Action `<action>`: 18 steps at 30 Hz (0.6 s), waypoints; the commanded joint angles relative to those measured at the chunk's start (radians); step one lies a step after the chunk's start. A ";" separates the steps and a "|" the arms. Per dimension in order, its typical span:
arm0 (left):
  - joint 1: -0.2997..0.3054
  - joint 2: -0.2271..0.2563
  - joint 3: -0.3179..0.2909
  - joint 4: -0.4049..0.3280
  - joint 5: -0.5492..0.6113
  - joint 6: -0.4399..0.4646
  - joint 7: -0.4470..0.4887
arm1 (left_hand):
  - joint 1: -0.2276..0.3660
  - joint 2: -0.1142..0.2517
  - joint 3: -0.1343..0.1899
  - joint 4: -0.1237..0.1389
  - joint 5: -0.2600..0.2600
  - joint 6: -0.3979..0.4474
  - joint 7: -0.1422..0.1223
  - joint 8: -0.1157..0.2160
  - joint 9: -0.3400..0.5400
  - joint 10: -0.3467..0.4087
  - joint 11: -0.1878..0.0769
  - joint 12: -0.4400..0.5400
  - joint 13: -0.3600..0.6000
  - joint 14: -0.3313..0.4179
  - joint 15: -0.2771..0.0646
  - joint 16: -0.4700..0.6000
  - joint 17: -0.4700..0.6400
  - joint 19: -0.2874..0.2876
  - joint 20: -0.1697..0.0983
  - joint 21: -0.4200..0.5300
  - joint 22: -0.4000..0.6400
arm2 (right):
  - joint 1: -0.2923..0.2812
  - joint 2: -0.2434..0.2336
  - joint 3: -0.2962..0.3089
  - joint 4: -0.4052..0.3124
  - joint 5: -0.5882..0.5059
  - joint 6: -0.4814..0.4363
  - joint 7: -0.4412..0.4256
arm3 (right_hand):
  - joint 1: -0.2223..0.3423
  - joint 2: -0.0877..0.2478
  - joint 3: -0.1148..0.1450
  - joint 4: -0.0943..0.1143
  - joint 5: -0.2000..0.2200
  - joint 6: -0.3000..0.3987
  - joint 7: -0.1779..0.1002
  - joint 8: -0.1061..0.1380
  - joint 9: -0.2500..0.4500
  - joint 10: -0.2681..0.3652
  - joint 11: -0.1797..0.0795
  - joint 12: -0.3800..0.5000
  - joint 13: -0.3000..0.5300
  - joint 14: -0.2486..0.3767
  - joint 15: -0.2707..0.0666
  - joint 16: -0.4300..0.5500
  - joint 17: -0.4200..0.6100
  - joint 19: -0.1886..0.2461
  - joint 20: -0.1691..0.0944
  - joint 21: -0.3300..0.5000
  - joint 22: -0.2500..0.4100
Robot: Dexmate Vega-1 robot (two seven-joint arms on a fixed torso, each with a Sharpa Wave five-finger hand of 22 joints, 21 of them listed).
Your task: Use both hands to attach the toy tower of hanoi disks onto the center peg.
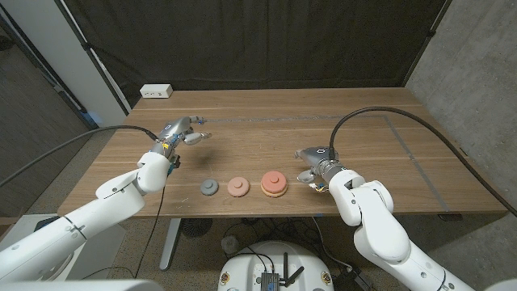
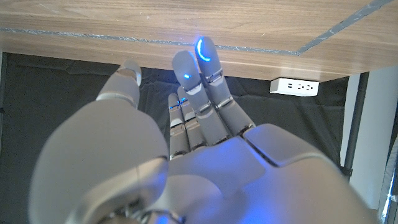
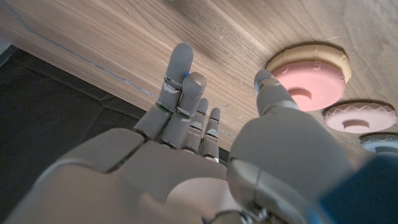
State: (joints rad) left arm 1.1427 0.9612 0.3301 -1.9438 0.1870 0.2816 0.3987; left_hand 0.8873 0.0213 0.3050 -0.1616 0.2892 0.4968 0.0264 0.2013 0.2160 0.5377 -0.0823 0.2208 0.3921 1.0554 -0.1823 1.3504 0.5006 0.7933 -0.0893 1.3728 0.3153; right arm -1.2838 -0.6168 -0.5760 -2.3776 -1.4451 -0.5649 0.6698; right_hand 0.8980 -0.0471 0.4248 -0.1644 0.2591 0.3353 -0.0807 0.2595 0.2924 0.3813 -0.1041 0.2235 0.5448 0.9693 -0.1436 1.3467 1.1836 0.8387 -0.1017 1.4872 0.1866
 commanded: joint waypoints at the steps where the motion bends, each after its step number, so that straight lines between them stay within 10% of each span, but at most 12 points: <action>1: -0.011 -0.016 0.021 -0.038 0.026 0.044 0.003 | -0.003 0.000 0.008 -0.002 0.003 0.005 -0.003 0.001 0.003 0.006 -0.001 -0.005 0.002 -0.005 -0.037 0.009 0.001 -0.002 -0.118 0.010 0.001 | -0.082 -0.030 0.050 -0.012 0.000 -0.045 -0.144 | 0.009 0.004 0.003 0.001 0.004 0.014 -0.005 0.007 0.004 0.016 -0.003 0.010 0.006 0.009 -0.075 0.005 0.008 0.009 -0.112 0.006 0.003; 18: -0.054 -0.025 0.060 -0.028 0.041 0.057 -0.031 | -0.001 -0.002 0.009 -0.003 0.004 0.003 -0.003 0.000 0.003 0.004 -0.003 -0.005 0.004 -0.007 -0.037 0.009 -0.002 -0.004 -0.118 0.017 -0.006 | -0.164 -0.034 0.116 -0.014 0.134 -0.099 -0.286 | 0.013 0.008 0.005 0.003 0.005 0.025 0.000 0.009 0.003 0.032 -0.007 0.012 0.012 0.020 -0.074 0.010 0.017 0.011 -0.112 0.011 0.004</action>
State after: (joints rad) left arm 1.1055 0.9406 0.3734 -1.9715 0.2192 0.3287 0.3804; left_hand 0.8873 0.0213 0.3079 -0.1645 0.2892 0.4968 0.0264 0.2013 0.2160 0.5377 -0.0823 0.2208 0.3920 1.0500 -0.1768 1.3504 0.4999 0.7934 -0.0893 1.3835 0.3064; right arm -1.3946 -0.6478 -0.5012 -2.3870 -1.3980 -0.6278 0.4764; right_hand 0.9032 -0.0418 0.4248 -0.1643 0.2591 0.3575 -0.0891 0.2670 0.2923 0.4045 -0.1088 0.2295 0.5543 0.9799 -0.1464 1.3467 1.1970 0.8421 -0.1052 1.4948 0.1888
